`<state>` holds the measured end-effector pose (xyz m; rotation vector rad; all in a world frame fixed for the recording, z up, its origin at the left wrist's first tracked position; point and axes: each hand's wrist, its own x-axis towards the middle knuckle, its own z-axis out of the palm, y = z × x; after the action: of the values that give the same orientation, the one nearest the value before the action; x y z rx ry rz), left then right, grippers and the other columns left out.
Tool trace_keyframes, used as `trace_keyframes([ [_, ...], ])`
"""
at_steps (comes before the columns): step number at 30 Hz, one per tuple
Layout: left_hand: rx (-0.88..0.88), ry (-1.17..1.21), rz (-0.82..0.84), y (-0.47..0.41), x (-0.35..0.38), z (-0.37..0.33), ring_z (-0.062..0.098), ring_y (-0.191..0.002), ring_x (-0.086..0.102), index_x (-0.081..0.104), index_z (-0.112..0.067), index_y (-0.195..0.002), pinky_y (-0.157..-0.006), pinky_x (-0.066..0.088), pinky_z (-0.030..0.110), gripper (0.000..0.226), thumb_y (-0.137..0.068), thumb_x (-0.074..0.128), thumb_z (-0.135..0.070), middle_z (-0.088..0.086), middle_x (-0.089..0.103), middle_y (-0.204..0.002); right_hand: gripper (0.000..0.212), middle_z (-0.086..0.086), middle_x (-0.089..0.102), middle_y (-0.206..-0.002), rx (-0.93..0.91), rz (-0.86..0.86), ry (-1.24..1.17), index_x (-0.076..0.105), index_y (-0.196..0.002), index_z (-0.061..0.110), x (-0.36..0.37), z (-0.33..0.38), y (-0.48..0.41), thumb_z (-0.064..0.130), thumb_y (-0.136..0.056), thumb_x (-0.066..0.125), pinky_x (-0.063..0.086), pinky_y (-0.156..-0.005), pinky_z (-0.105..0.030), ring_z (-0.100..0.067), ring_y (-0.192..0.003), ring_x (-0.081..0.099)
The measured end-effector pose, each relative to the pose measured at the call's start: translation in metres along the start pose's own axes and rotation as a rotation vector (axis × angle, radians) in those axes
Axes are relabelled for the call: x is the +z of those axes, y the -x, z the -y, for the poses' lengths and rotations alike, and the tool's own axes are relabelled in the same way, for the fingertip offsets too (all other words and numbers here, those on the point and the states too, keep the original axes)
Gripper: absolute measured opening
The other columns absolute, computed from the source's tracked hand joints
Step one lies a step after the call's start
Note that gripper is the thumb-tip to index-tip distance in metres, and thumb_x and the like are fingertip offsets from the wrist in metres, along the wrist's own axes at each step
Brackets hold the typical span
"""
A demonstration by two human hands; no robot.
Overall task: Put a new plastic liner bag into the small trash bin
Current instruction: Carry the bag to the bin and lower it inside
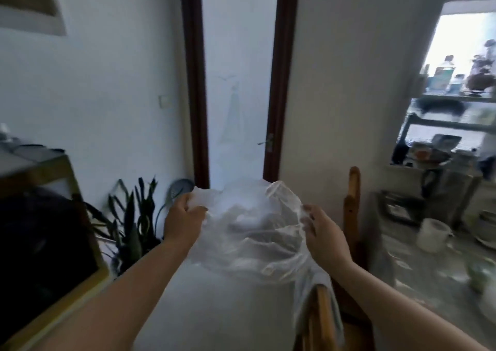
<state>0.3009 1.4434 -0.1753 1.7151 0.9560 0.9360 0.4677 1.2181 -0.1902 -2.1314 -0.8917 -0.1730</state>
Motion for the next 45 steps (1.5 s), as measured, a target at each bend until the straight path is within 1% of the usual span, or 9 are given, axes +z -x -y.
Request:
trace_keyframes([
  [4, -0.041, 0.055, 0.031, -0.049, -0.035, 0.018, 0.022, -0.064, 0.056, 0.057, -0.014, -0.079, -0.057, 0.041, 0.03, 0.005, -0.083, 0.054, -0.013, 0.004, 0.064, -0.07, 0.036, 0.002, 0.057, -0.106, -0.019, -0.035, -0.034, 0.045, -0.125, 0.022, 0.058, 0.04, -0.036, 0.006, -0.093, 0.045, 0.046, -0.073, -0.03, -0.012, -0.086, 0.056],
  [8, -0.013, 0.209, 0.209, -0.082, -0.053, 0.028, 0.016, -0.062, 0.051, 0.055, -0.013, -0.071, -0.061, 0.043, 0.026, 0.025, -0.071, 0.068, -0.034, 0.003, 0.054, -0.068, 0.034, -0.008, 0.049, -0.119, -0.018, -0.064, -0.035, 0.041, -0.127, 0.016, 0.105, 0.062, -0.058, 0.006, -0.094, 0.043, 0.046, -0.073, -0.03, -0.016, -0.085, 0.053],
  [10, 0.043, 0.137, 0.287, -0.096, -0.058, 0.036, 0.014, -0.059, 0.047, 0.052, -0.013, -0.072, -0.058, 0.04, 0.025, 0.026, -0.068, 0.072, -0.029, 0.001, 0.05, -0.067, 0.035, -0.011, 0.047, -0.123, -0.003, -0.051, -0.046, 0.039, -0.128, 0.014, 0.121, 0.067, -0.069, 0.006, -0.094, 0.043, 0.045, -0.073, -0.029, -0.016, -0.085, 0.052],
  [13, 0.098, -0.011, 0.174, -0.121, -0.059, 0.052, 0.007, -0.057, 0.048, 0.054, -0.014, -0.081, -0.053, 0.038, 0.021, 0.017, -0.075, 0.069, -0.01, -0.003, 0.052, -0.069, 0.037, -0.011, 0.045, -0.127, -0.002, -0.026, -0.042, 0.038, -0.129, 0.013, 0.138, 0.069, -0.091, 0.008, -0.093, 0.045, 0.044, -0.074, -0.028, -0.017, -0.088, 0.05],
  [18, 0.16, -0.266, -0.209, -0.17, -0.046, 0.07, 0.021, -0.072, 0.051, 0.053, -0.012, -0.088, -0.062, 0.036, 0.03, 0.014, -0.08, 0.064, -0.016, 0.006, 0.053, -0.091, 0.035, -0.012, 0.045, -0.13, -0.027, -0.028, -0.022, 0.04, -0.128, 0.015, 0.161, 0.057, -0.136, 0.022, -0.095, 0.048, 0.049, -0.086, -0.038, -0.017, -0.096, 0.049],
  [21, 0.161, -0.32, -0.32, -0.202, -0.025, 0.072, 0.018, -0.073, 0.046, 0.054, -0.008, -0.092, -0.065, 0.034, 0.032, 0.016, -0.084, 0.063, -0.02, 0.006, 0.049, -0.096, 0.034, -0.01, 0.046, -0.128, -0.036, -0.025, -0.029, 0.044, -0.125, 0.015, 0.178, 0.042, -0.171, 0.024, -0.093, 0.051, 0.045, -0.084, -0.034, -0.013, -0.093, 0.046],
  [28, 0.22, -0.282, -0.317, -0.295, 0.054, 0.046, 0.019, -0.077, 0.052, 0.051, -0.013, -0.096, -0.065, 0.036, 0.03, 0.028, -0.086, 0.059, -0.038, -0.002, 0.052, -0.09, 0.03, -0.003, 0.046, -0.12, -0.082, 0.0, -0.108, 0.05, -0.12, 0.017, 0.2, 0.001, -0.292, 0.034, -0.096, 0.043, 0.04, -0.077, -0.028, -0.011, -0.087, 0.049],
  [36, 0.197, -0.282, -0.283, -0.388, 0.127, 0.035, 0.019, -0.081, 0.052, 0.054, -0.011, -0.101, -0.069, 0.037, 0.031, 0.02, -0.083, 0.062, -0.015, 0.001, 0.055, -0.096, 0.017, 0.011, 0.051, -0.081, -0.073, -0.115, -0.197, 0.053, -0.094, 0.023, 0.216, -0.034, -0.414, 0.02, -0.099, 0.037, 0.032, -0.062, -0.009, 0.0, -0.071, 0.049],
  [45, 0.13, -0.326, -0.287, -0.491, 0.164, 0.076, 0.021, -0.071, 0.052, 0.053, -0.012, -0.087, -0.061, 0.037, 0.03, 0.015, -0.088, 0.059, -0.026, 0.008, 0.057, -0.088, 0.012, 0.012, 0.056, -0.074, 0.081, -0.076, -0.236, 0.05, -0.091, 0.027, 0.287, -0.055, -0.506, 0.027, -0.096, 0.039, 0.036, -0.058, -0.031, -0.009, -0.067, 0.053],
])
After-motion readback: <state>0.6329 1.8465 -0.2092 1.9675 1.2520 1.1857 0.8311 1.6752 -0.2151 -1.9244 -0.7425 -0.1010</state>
